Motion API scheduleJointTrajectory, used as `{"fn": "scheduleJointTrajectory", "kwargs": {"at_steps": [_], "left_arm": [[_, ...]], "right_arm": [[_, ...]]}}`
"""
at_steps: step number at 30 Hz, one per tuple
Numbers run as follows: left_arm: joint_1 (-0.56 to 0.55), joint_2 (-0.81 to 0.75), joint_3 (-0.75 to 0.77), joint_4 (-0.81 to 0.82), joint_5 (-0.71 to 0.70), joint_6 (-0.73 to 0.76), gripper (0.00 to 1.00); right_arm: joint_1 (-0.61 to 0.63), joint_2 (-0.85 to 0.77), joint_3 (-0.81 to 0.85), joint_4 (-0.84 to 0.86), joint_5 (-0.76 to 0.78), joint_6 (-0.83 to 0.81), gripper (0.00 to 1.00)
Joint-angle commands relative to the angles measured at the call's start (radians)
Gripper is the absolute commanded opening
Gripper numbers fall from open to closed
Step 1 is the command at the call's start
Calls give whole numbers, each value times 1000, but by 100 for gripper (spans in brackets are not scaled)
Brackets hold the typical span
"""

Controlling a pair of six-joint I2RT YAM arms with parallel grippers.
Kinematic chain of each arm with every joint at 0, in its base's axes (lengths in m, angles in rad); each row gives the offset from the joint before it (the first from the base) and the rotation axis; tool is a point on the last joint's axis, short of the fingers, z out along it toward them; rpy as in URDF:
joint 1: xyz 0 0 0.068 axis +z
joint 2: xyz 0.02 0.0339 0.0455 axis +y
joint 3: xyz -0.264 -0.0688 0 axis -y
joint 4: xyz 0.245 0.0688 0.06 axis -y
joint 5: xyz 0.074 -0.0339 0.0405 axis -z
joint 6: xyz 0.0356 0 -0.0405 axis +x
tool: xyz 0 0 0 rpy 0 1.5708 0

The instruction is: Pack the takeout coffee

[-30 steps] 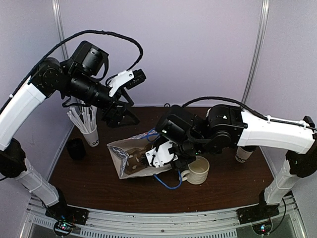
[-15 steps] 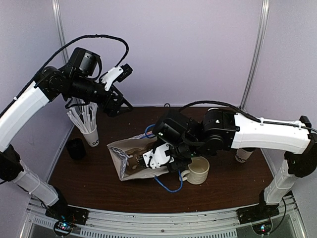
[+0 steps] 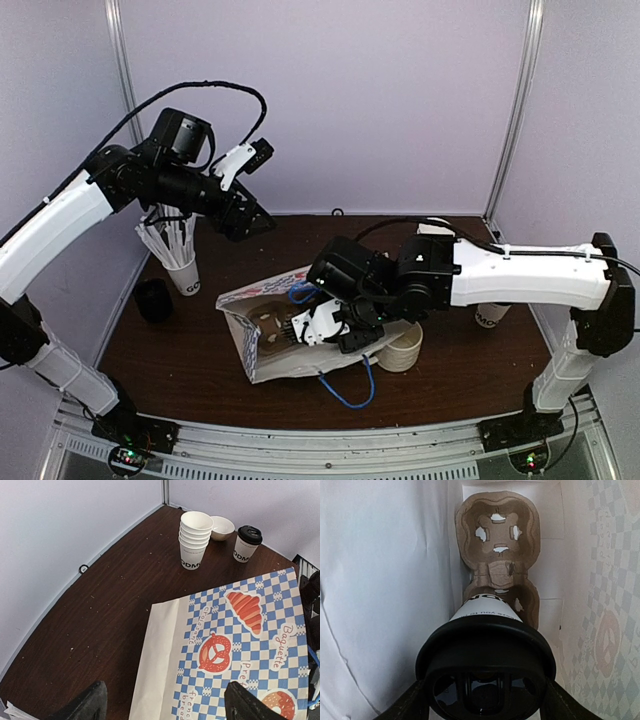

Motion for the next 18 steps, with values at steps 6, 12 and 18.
{"fn": "scheduleJointTrajectory", "kwargs": {"at_steps": [6,12,18], "left_arm": [[10,35,-40,81,79,9,85],[11,44,-50,89,110,12,85],[12,44,-51,96,144,15,84]], "right_arm": [[-31,37,-19,154,122,-27,59],[-47,57,-38,205,141,-39,59],[-51,58,-33,186,123,-22,59]]}}
